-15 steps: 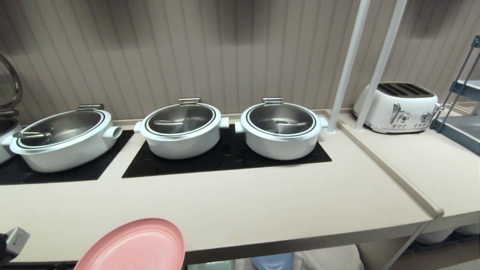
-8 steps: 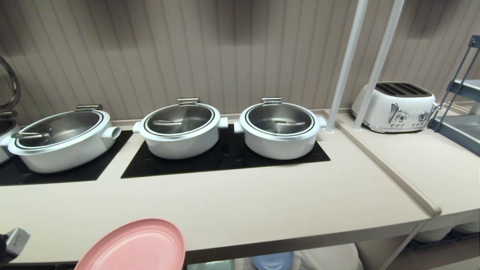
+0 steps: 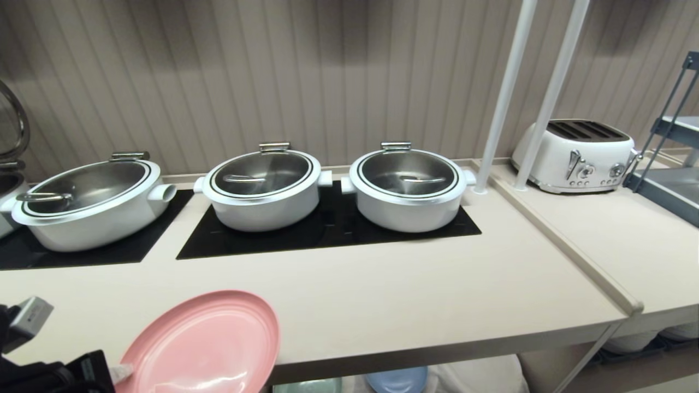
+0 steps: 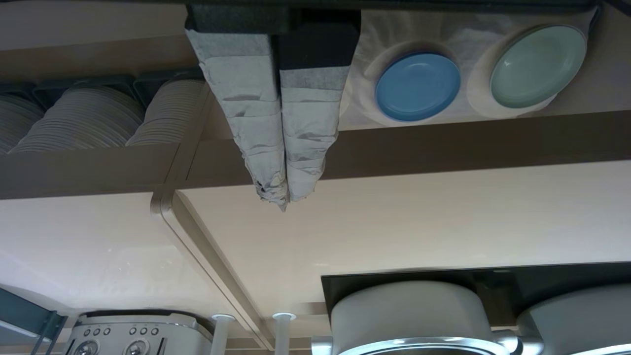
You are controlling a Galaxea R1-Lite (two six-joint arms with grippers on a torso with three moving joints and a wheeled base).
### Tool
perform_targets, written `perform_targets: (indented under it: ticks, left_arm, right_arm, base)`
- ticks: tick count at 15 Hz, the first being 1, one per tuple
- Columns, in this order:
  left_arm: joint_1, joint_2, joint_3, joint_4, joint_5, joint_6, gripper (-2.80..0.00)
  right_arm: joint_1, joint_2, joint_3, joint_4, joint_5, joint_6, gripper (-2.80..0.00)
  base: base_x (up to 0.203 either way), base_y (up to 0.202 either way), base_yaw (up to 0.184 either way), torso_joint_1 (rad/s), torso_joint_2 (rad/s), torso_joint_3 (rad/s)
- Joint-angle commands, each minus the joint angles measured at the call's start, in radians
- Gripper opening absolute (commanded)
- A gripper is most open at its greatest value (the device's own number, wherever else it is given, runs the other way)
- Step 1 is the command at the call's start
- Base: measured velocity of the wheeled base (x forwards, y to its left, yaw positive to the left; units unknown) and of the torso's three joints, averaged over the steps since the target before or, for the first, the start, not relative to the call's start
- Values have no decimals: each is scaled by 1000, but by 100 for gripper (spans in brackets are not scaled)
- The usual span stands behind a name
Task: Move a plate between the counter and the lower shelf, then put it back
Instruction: Put the plate
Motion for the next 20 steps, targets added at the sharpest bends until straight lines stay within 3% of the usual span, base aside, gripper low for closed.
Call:
perform_targets:
  ticks: [1, 9, 11, 15, 20]
  left_arm:
    - [-1, 61, -53, 0, 0, -3, -280]
    - [3, 171, -108, -6, -19, -2, -280]
    - [4, 232, -125, -54, -38, -2, -280]
    - [1, 389, -153, -254, -51, 22, -280]
    - [7, 443, -163, -272, -92, 32, -280]
  right_arm:
    - [0, 0, 0, 0, 0, 0, -280]
    - [-1, 0, 0, 0, 0, 0, -280]
    - [0, 0, 0, 0, -1, 0, -280]
    - [0, 0, 0, 0, 0, 0, -280]
    - [-1, 0, 0, 0, -1, 0, -280]
  base:
    - [0, 0, 0, 0, 0, 0]
    - [0, 0, 0, 0, 0, 0]
    - [0, 0, 0, 0, 0, 0]
    - [0, 0, 0, 0, 0, 0]
    - [0, 0, 0, 0, 0, 0]
